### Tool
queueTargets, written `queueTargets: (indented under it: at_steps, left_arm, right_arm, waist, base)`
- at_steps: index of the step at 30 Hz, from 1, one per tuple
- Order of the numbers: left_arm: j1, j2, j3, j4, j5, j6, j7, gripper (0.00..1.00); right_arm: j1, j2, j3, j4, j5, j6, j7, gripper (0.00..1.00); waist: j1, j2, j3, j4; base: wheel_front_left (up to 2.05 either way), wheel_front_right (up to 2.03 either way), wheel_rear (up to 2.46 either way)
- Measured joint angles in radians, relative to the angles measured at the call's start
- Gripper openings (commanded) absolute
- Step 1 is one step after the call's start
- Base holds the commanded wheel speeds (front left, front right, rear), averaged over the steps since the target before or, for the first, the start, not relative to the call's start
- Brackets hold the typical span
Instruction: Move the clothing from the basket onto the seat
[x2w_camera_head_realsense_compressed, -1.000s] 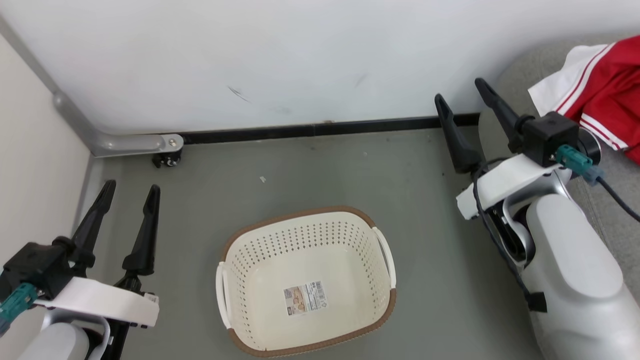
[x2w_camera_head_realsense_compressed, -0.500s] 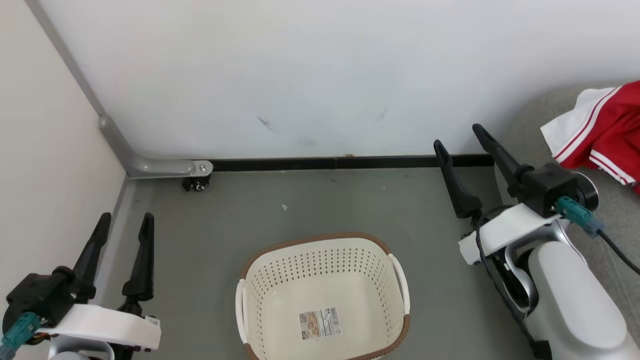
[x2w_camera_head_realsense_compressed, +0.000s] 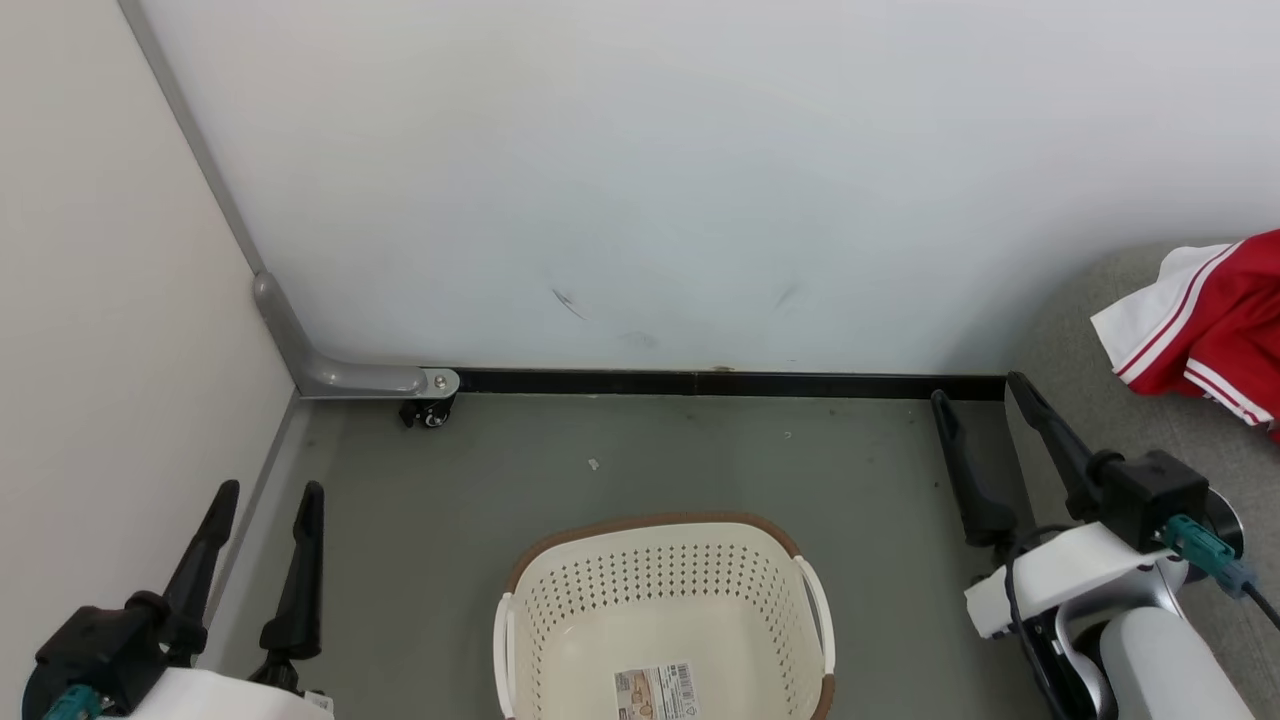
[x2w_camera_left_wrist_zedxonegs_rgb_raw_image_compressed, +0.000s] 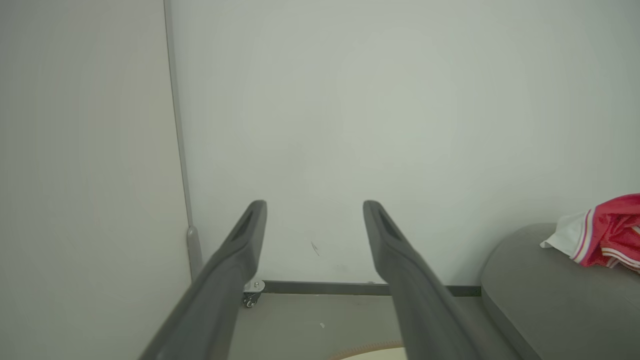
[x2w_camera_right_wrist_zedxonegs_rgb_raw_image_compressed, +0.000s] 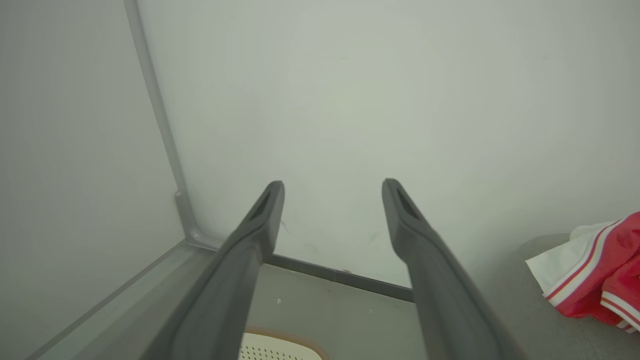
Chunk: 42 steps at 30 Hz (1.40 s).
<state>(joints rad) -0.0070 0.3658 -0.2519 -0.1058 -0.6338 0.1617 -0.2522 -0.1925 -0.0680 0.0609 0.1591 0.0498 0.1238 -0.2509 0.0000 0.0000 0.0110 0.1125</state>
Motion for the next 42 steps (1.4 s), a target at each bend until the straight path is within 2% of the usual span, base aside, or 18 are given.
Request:
queueTargets:
  at_steps: [8, 16, 42]
  left_arm:
    - [0.071, -0.019, 0.014, 0.005, 0.024, -0.040, 0.000, 1.00]
    - [0.112, -0.026, 0.038, 0.006, 0.047, -0.058, 0.000, 1.00]
    - [0.131, -0.079, 0.087, 0.007, 0.089, -0.113, 0.000, 1.00]
  right_arm:
    - [0.106, 0.009, -0.046, -0.046, 0.000, 0.000, 0.000, 1.00]
    - [0.169, 0.017, -0.082, -0.079, 0.000, 0.000, 0.000, 1.00]
    - [0.196, 0.025, -0.087, -0.144, -0.008, 0.000, 0.000, 1.00]
  waist:
    - [0.0000, 0.0000, -0.042, 0.006]
    - [0.0000, 0.0000, -0.057, -0.011]
    - [0.0000, 0.0000, -0.042, -0.067]
  base:
    - [0.00, 0.00, 0.00]
    - [0.00, 0.00, 0.00]
    - [0.00, 0.00, 0.00]
